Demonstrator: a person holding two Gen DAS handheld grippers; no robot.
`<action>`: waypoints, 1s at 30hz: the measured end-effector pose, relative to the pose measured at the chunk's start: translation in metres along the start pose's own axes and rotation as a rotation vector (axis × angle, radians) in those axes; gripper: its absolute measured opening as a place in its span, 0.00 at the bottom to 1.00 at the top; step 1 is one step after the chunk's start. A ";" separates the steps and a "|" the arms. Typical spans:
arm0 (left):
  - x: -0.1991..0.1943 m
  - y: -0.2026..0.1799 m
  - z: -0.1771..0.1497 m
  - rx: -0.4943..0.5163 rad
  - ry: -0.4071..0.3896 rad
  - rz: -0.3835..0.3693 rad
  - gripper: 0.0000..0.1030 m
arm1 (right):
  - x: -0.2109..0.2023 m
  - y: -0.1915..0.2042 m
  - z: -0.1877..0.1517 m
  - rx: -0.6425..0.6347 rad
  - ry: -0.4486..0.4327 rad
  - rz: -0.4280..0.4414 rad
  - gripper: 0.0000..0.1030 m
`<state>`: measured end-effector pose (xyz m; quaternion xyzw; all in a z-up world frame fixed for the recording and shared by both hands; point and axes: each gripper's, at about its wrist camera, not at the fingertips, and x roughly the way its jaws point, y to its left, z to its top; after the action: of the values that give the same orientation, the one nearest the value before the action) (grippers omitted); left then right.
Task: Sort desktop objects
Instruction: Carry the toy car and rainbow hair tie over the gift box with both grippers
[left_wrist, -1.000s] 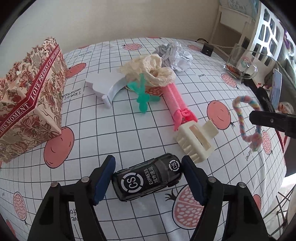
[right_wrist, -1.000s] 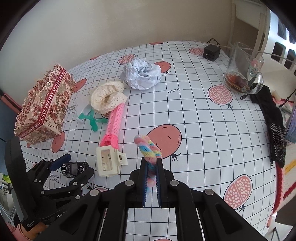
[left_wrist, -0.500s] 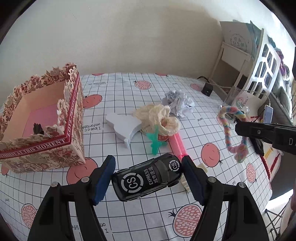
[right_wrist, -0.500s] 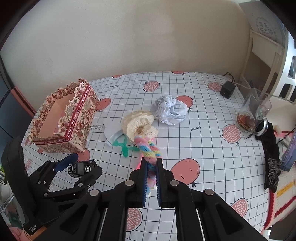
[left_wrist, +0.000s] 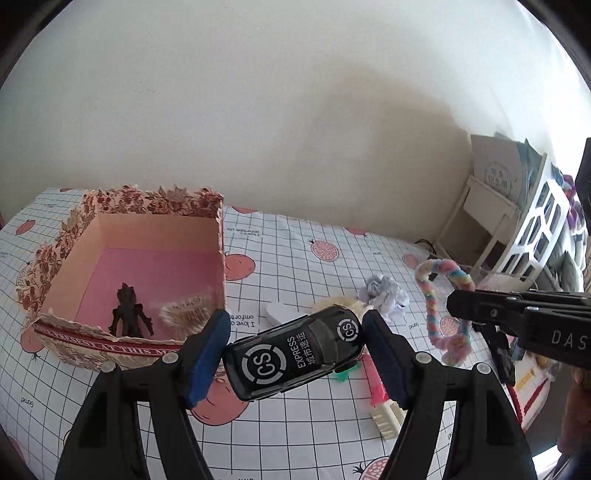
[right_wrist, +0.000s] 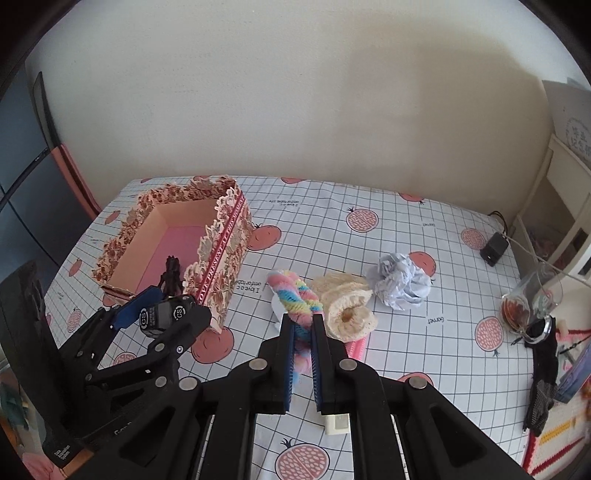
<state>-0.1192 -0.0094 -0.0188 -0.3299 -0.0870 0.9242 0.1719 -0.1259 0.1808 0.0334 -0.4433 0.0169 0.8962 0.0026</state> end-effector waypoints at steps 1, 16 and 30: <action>-0.004 0.003 0.003 -0.009 -0.014 0.002 0.73 | 0.002 0.005 0.003 -0.008 0.001 -0.002 0.09; -0.047 0.104 0.044 -0.231 -0.224 0.112 0.73 | 0.005 0.086 0.050 -0.100 -0.048 0.101 0.09; -0.047 0.171 0.029 -0.436 -0.206 0.140 0.73 | 0.033 0.135 0.069 -0.133 -0.022 0.166 0.09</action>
<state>-0.1482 -0.1864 -0.0164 -0.2684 -0.2783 0.9219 0.0222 -0.2036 0.0480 0.0524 -0.4299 -0.0061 0.8972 -0.1007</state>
